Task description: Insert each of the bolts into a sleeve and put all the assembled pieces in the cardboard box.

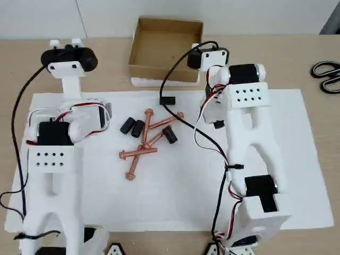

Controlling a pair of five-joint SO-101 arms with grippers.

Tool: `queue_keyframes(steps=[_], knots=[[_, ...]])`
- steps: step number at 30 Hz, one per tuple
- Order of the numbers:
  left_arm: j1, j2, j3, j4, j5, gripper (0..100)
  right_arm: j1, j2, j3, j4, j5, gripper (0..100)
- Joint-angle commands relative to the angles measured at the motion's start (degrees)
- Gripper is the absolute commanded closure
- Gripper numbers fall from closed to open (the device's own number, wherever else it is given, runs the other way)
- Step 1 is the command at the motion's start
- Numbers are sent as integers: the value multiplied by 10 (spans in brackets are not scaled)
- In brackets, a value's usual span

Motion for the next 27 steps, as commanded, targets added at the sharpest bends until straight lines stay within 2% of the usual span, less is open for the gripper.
queue_keyframes(steps=[1,7,10,19,27], knots=[[38,0,31,-52,6,848,6,-33,-5,3,2,989],[135,-1,99,-54,24,848,6,-32,-5,3,2,989],[151,-4,138,-55,25,848,6,-32,-5,3,2,989],[153,-1,144,-47,233,848,6,-32,-5,3,2,989],[160,-1,156,-33,308,848,6,-32,13,1,-6,989]])
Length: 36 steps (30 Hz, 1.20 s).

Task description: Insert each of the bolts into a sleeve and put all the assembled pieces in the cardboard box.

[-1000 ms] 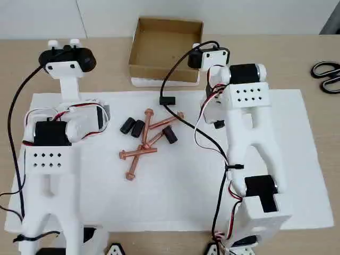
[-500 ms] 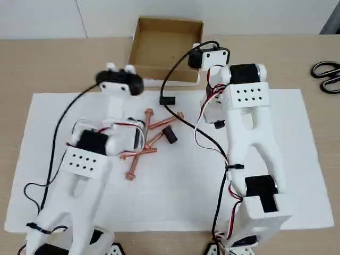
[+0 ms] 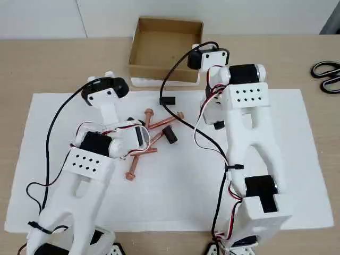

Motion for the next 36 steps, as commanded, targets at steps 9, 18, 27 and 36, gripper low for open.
queue_keyframes(steps=[9,18,27,36], knots=[[4,-4,97,-78,165,848,6,-33,4,1,-6,989],[4,-8,127,-102,222,848,6,-33,4,1,-6,989],[4,-4,128,-101,294,848,6,-33,4,1,-6,989],[-42,-4,157,-133,295,848,6,-33,4,1,-7,989]])
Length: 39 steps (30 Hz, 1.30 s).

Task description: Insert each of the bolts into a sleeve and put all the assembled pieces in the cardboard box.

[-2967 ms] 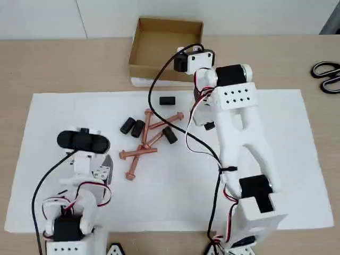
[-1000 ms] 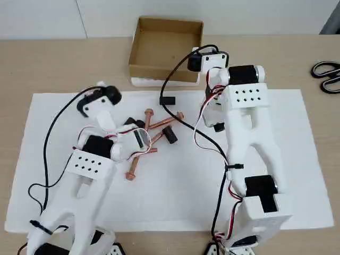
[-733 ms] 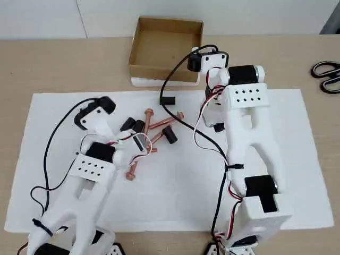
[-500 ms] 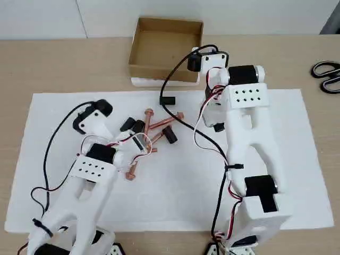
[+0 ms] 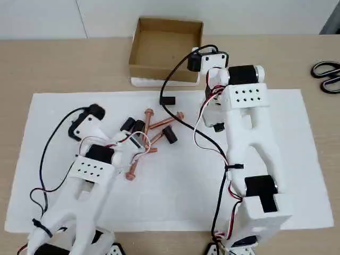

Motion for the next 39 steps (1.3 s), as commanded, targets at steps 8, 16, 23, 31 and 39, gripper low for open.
queue_keyframes(steps=[8,16,23,31,39], knots=[[-23,-5,28,-47,22,848,6,-33,-4,0,-7,989],[-23,-4,36,-65,22,848,6,-33,-4,0,-8,989],[-23,-4,69,-134,21,780,6,-33,-4,0,-8,989],[-23,-3,70,-136,21,739,6,-33,-4,0,-14,989],[-25,80,33,-145,22,739,6,-35,-4,1,-14,989]])
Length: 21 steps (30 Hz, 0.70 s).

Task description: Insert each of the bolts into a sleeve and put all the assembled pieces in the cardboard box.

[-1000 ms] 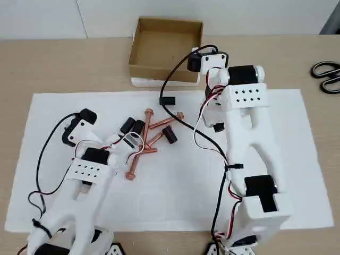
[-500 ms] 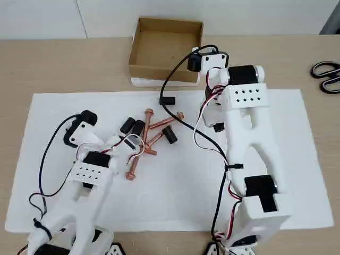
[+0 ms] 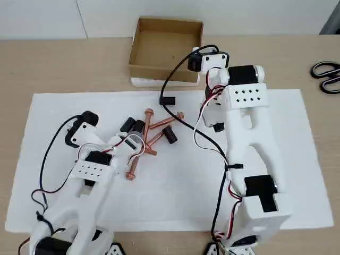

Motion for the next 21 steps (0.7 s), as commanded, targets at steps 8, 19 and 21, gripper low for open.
queue_keyframes(steps=[8,19,21], knots=[[-5,72,-87,28,4,740,6,-36,-4,2,-6,989],[-3,70,-102,28,4,950,6,-35,-4,2,-7,989],[-2,70,-102,28,4,952,6,-35,-4,1,-7,989]])
